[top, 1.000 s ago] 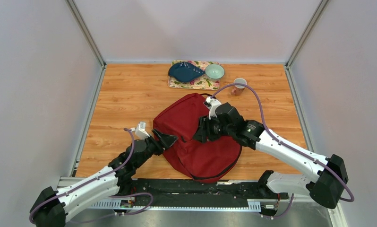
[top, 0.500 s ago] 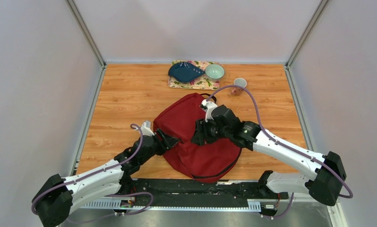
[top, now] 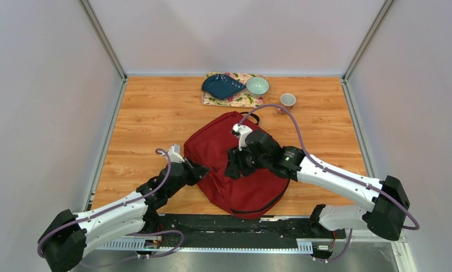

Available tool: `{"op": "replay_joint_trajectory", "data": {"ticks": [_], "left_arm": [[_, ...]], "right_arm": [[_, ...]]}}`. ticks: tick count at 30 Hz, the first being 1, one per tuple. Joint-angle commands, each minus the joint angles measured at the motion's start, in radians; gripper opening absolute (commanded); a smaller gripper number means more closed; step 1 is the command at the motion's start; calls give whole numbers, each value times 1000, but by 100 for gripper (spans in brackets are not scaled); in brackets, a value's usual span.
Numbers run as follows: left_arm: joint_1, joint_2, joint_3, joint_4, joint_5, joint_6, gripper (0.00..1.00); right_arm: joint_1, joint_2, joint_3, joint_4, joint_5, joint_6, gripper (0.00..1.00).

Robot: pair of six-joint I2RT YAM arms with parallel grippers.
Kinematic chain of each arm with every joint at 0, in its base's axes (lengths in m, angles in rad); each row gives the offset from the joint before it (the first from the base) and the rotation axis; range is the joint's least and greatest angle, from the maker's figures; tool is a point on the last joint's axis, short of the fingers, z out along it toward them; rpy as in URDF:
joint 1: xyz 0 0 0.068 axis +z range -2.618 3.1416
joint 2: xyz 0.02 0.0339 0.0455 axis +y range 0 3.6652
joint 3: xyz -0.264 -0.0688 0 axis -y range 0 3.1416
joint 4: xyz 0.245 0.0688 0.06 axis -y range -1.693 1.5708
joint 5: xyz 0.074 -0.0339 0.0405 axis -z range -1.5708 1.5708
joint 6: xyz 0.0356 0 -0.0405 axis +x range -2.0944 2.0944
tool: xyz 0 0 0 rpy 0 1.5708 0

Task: Pack the student bag
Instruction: Zip the student bag at the center of the board.

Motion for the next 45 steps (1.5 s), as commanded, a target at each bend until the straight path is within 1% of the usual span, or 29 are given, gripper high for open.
{"op": "replay_joint_trajectory", "data": {"ticks": [1, 3, 8, 13, 14, 18, 25, 32, 35, 38, 41, 45], "left_arm": [[-1, -26, 32, 25, -18, 33, 3], [-1, -40, 33, 22, -18, 44, 0], [2, -60, 38, 16, -20, 67, 0], [7, -68, 59, -6, -14, 94, 0], [8, -69, 65, -9, -11, 97, 0], [17, -69, 78, -18, 14, 108, 0], [27, -72, 72, -9, 35, 105, 0], [27, -78, 61, 3, 52, 99, 0], [27, -80, 56, 8, 55, 97, 0], [27, -82, 52, 9, 57, 96, 0], [27, -82, 47, 11, 59, 94, 0], [28, -89, 44, 8, 60, 93, 0]], "right_arm": [[36, 42, 91, 21, 37, -66, 56], [47, 62, 131, 7, 52, -104, 55], [65, 154, 206, -16, 106, -187, 53], [108, 261, 280, -54, 158, -258, 49], [113, 274, 286, -54, 192, -262, 48], [145, 328, 299, -48, 236, -270, 45], [177, 403, 309, -36, 340, -275, 43], [180, 417, 320, -27, 431, -256, 40], [179, 420, 326, -27, 428, -253, 39], [179, 415, 331, -21, 381, -241, 38], [179, 401, 322, 1, 322, -218, 39], [179, 386, 318, 22, 318, -196, 40]]}}
